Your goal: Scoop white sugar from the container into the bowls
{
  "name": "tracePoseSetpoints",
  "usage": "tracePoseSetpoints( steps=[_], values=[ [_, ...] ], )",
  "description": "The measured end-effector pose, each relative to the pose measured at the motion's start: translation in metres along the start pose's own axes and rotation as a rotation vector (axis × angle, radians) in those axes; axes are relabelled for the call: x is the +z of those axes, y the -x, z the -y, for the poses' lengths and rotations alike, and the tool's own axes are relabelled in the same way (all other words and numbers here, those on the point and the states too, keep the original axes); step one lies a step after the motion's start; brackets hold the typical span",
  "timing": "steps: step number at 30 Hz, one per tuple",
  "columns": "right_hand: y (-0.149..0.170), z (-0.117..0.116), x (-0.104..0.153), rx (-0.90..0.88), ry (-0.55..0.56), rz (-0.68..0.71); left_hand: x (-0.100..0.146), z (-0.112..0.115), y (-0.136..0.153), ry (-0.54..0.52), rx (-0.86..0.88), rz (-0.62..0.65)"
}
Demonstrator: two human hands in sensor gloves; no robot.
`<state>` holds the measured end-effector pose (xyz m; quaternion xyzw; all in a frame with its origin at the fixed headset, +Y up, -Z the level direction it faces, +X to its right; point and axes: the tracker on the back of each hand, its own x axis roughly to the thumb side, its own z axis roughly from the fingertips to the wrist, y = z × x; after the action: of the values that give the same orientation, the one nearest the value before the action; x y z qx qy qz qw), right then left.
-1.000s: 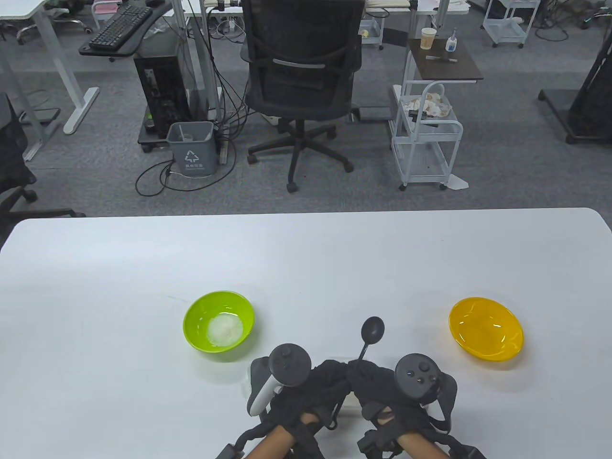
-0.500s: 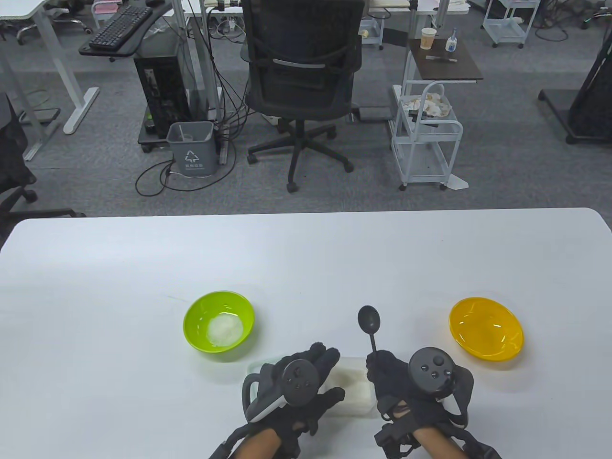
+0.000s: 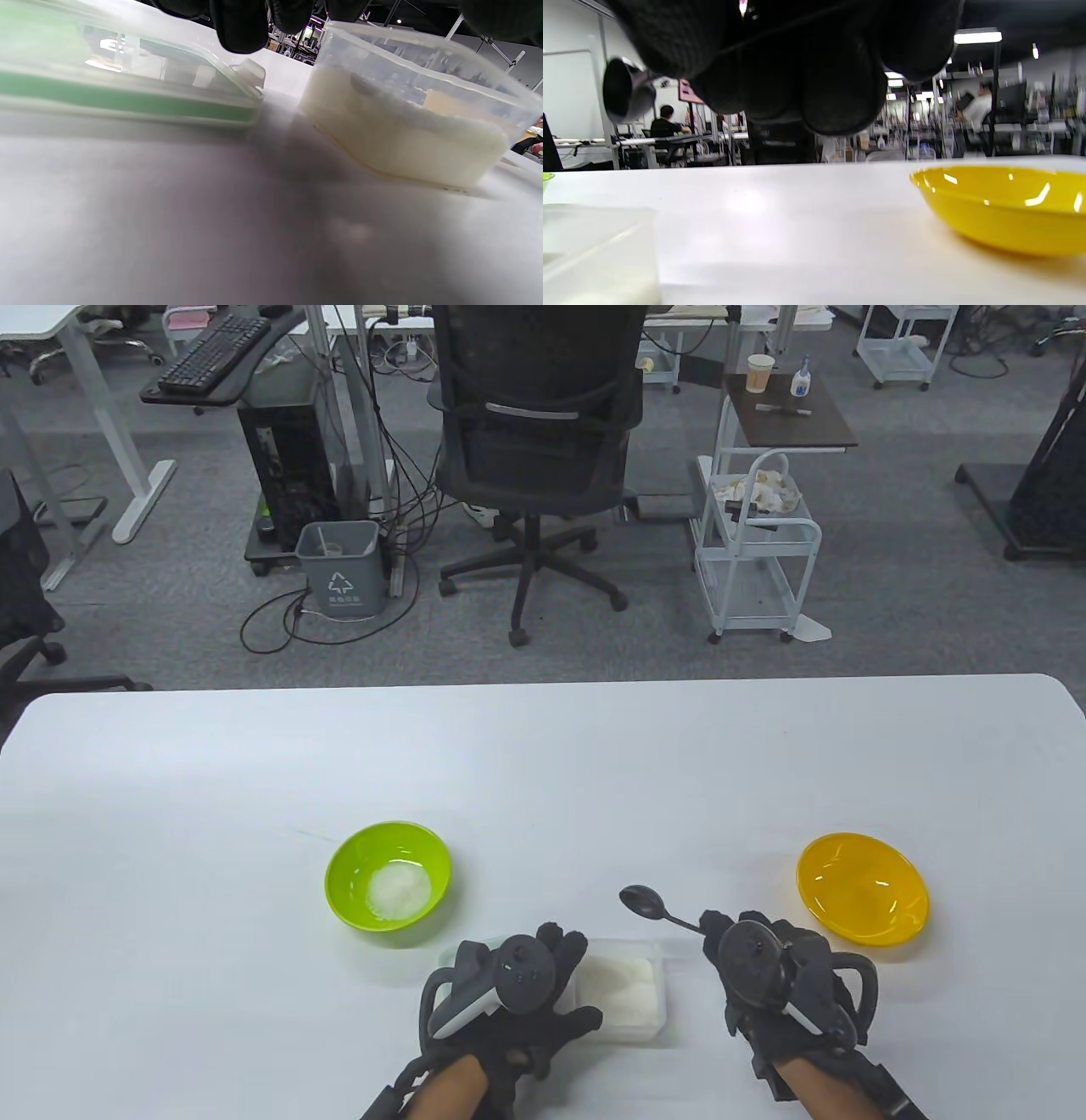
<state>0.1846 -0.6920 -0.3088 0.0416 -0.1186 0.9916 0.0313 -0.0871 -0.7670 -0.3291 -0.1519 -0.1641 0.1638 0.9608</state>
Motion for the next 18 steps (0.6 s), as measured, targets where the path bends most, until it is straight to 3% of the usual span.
tracePoseSetpoints(
  steps=[2,9,13,18],
  values=[
    [0.000,-0.006,0.005,0.005,0.047,0.034,0.000,0.000,0.000,0.004,0.007,0.003],
    [-0.011,-0.013,0.015,0.114,0.026,0.172,0.001,0.003,-0.002,0.010,-0.016,0.014],
    [-0.030,-0.022,0.021,0.283,0.017,0.283,0.002,0.003,-0.003,0.004,-0.015,0.015],
    [-0.042,-0.028,0.026,0.425,0.071,0.320,0.002,0.003,-0.004,0.001,-0.030,0.022]
  ],
)
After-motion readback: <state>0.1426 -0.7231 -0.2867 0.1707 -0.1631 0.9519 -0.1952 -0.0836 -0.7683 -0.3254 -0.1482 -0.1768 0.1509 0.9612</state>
